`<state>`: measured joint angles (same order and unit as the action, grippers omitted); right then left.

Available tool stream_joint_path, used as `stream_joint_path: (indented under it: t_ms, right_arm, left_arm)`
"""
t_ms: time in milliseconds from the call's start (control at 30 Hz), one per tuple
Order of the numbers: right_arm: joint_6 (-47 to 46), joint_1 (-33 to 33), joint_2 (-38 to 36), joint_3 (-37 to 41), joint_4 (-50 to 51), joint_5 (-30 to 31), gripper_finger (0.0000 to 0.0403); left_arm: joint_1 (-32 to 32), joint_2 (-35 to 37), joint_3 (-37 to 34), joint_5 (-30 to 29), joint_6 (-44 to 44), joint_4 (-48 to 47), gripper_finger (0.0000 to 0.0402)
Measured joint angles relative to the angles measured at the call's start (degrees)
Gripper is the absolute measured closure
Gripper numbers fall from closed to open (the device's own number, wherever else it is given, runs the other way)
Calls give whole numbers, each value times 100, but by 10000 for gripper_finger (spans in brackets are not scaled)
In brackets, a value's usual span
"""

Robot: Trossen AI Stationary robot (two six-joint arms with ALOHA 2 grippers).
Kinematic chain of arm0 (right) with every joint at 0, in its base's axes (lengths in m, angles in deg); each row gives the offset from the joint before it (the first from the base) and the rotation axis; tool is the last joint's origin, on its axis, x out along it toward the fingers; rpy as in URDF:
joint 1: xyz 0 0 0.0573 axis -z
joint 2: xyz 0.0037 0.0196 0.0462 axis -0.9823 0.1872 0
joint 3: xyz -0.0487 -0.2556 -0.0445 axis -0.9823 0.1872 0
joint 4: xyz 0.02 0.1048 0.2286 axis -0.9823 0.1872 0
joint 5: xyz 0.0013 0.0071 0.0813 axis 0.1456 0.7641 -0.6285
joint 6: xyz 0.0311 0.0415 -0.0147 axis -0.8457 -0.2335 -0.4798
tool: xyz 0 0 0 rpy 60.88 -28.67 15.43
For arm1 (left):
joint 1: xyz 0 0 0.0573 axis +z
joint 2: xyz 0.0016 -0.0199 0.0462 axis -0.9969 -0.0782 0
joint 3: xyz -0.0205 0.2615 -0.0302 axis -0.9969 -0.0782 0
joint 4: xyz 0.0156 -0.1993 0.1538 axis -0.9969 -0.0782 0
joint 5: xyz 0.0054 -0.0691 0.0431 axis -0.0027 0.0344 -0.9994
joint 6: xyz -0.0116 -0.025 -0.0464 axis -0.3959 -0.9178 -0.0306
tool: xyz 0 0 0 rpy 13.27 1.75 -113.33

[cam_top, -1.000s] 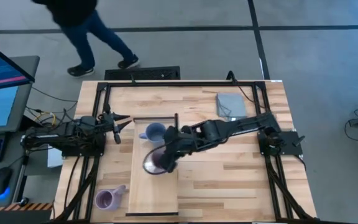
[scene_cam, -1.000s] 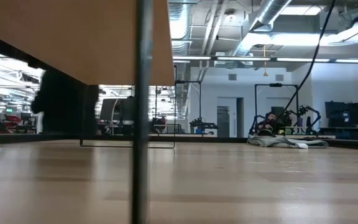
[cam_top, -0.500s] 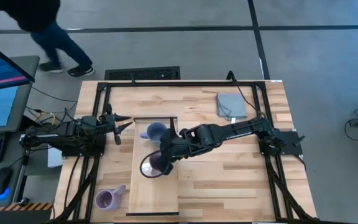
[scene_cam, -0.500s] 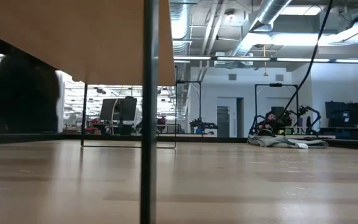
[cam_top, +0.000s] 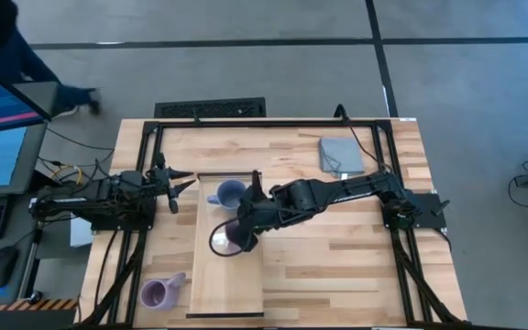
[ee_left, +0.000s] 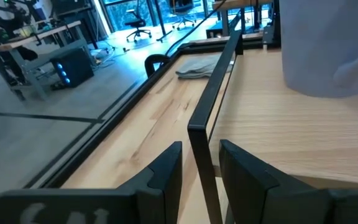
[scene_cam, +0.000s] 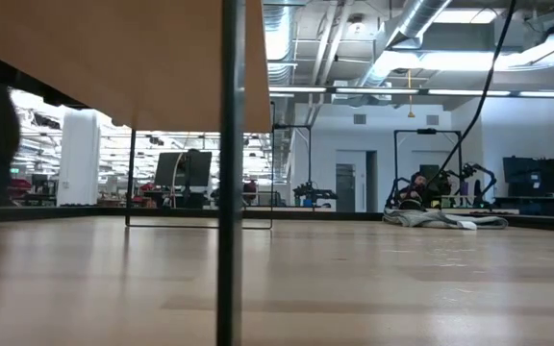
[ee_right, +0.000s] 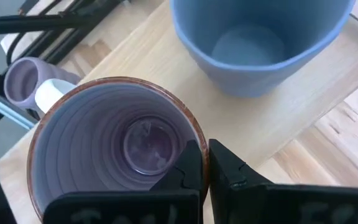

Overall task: Stack small to large cups/mugs on shelf
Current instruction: Put the purple patterned mug on the shelf

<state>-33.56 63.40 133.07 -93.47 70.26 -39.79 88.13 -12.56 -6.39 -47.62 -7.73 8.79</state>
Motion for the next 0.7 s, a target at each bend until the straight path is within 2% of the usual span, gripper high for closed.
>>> stream_joint_path:
  t_ms: [700]
  right_arm:
    - [-40, -7, 22, 4, 73, -22, 385]
  left_arm:
    - [0, 0, 0, -2, 0, 17, 303]
